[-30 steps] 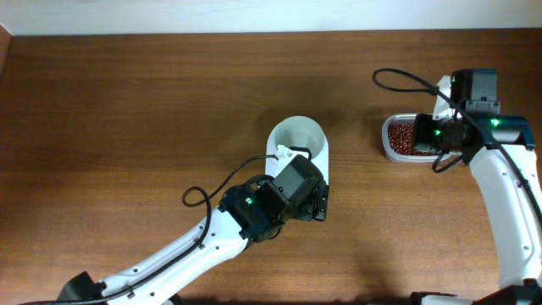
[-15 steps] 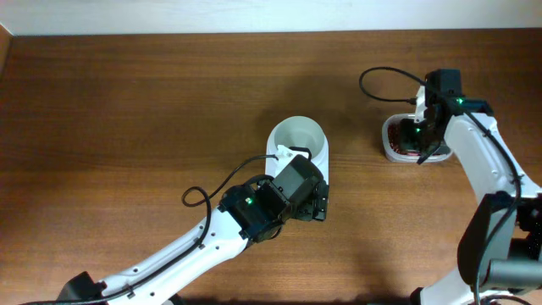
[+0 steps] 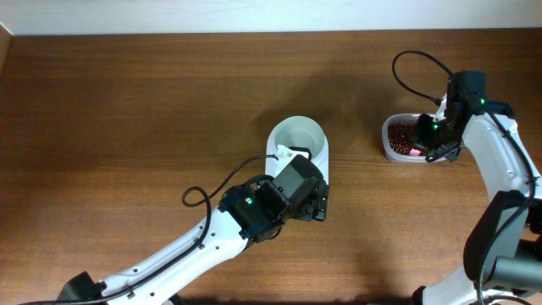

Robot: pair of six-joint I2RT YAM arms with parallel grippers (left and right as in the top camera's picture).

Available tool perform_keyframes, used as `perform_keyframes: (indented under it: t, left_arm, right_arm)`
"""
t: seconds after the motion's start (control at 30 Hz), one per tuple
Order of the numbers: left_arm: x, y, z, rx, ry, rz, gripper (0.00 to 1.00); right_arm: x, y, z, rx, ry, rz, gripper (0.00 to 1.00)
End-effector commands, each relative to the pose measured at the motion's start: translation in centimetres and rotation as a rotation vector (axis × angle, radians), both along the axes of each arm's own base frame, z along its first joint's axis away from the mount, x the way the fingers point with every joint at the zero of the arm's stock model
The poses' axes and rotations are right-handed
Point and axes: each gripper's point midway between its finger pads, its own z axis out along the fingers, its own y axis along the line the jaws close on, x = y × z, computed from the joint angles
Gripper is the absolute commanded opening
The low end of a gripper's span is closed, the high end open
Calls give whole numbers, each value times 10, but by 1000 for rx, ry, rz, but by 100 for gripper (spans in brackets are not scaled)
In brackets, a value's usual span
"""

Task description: Scoop and weigh 50g on scale

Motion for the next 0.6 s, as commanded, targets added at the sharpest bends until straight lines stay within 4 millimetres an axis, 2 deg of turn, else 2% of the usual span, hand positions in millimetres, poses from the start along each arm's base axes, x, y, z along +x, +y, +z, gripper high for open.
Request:
perform_keyframes:
  t: [0.0, 0.27, 0.57]
  left_arm:
    - [1, 0, 4, -7, -9, 15, 99]
    - [1, 0, 4, -7, -10, 15, 99]
    - [1, 0, 4, -7, -10, 15, 99]
  right_arm:
    - [-7, -3, -6, 0, 43, -9, 4]
    - [-9, -3, -6, 5, 46, 34, 4]
    - [-8, 8, -5, 70, 38, 46, 4]
